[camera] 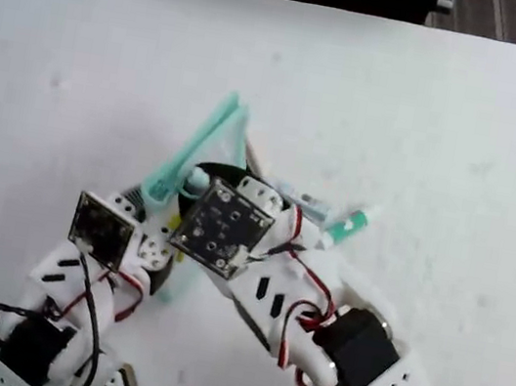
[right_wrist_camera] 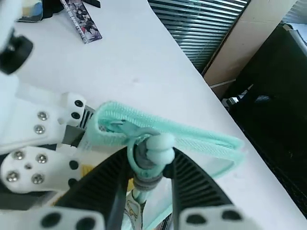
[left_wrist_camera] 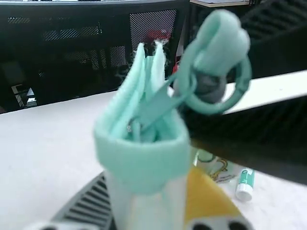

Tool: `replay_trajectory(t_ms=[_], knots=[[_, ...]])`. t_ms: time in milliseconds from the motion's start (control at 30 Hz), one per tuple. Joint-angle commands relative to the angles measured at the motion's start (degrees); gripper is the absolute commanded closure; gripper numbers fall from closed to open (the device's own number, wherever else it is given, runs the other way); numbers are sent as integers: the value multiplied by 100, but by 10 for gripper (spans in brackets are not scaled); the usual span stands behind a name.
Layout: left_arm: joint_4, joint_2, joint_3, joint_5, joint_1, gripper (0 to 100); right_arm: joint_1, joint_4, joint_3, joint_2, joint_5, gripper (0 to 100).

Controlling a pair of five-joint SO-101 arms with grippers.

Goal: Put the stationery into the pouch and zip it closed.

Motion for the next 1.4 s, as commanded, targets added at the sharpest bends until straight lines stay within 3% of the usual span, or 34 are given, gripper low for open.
replay_trajectory(t_ms=[0, 300, 467, 667, 867, 1367], knots=[[510, 13, -220, -18, -48, 768, 374, 13, -105, -171, 0, 981], [1336, 13, -976, -62, -31, 762, 444, 286, -114, -207, 0, 981], [1292, 13, -853, -70, -22, 770, 444, 295, -114, -207, 0, 981], [1160, 13, -800, -97, -4, 910, 444, 295, -114, -207, -9, 981], [765, 13, -475, -457, -4, 966, 444, 277, -123, -207, 0, 981], [721, 13, -431, -457, 4, 978, 760, -48, -1002, 831, 9, 982]])
